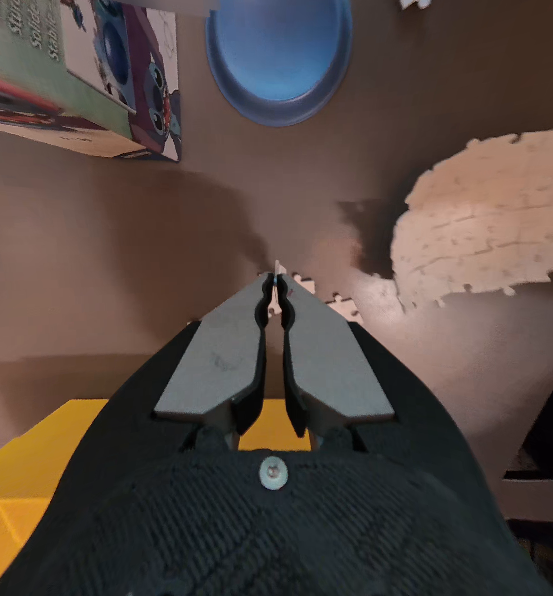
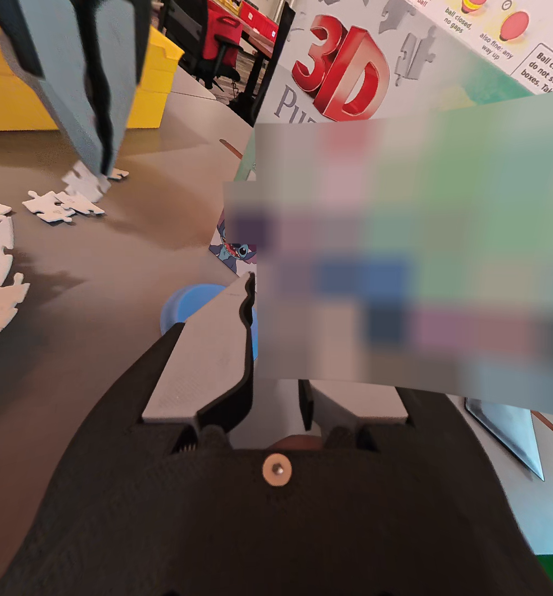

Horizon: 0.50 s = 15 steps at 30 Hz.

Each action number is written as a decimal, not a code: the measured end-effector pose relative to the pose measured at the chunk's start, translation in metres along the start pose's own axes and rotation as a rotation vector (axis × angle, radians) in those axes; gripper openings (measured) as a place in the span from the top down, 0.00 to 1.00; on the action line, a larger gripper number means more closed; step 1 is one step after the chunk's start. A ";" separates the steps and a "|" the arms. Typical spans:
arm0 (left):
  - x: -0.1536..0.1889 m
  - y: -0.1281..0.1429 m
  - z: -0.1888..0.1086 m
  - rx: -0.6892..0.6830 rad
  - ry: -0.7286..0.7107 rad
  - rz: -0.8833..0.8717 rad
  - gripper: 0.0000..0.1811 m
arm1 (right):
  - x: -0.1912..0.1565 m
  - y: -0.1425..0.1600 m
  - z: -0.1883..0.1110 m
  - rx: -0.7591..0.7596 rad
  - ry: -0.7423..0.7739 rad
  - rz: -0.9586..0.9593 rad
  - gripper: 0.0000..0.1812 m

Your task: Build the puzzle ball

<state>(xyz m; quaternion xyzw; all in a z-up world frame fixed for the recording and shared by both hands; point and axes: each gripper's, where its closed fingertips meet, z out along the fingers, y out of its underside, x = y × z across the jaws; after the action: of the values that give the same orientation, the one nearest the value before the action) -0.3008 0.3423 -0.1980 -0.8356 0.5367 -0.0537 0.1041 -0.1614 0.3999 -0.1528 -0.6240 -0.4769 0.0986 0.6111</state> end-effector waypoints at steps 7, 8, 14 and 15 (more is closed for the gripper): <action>-0.034 -0.002 0.033 -0.046 -0.075 -0.074 0.99 | -0.001 -0.003 -0.001 0.015 -0.003 -0.002 0.89; -0.039 0.000 0.034 -0.054 -0.087 -0.101 0.96 | -0.002 -0.004 -0.002 0.016 -0.003 -0.005 0.89; -0.053 0.003 -0.005 0.078 -0.114 -0.236 0.81 | 0.000 -0.005 -0.003 0.018 0.004 -0.009 0.89; -0.056 0.007 -0.018 0.101 -0.133 -0.261 0.79 | 0.000 -0.004 -0.003 0.017 0.006 -0.007 0.89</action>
<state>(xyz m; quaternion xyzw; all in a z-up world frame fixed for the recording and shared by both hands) -0.3343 0.3882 -0.1813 -0.8937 0.4121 -0.0381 0.1735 -0.1614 0.3973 -0.1483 -0.6173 -0.4764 0.0988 0.6183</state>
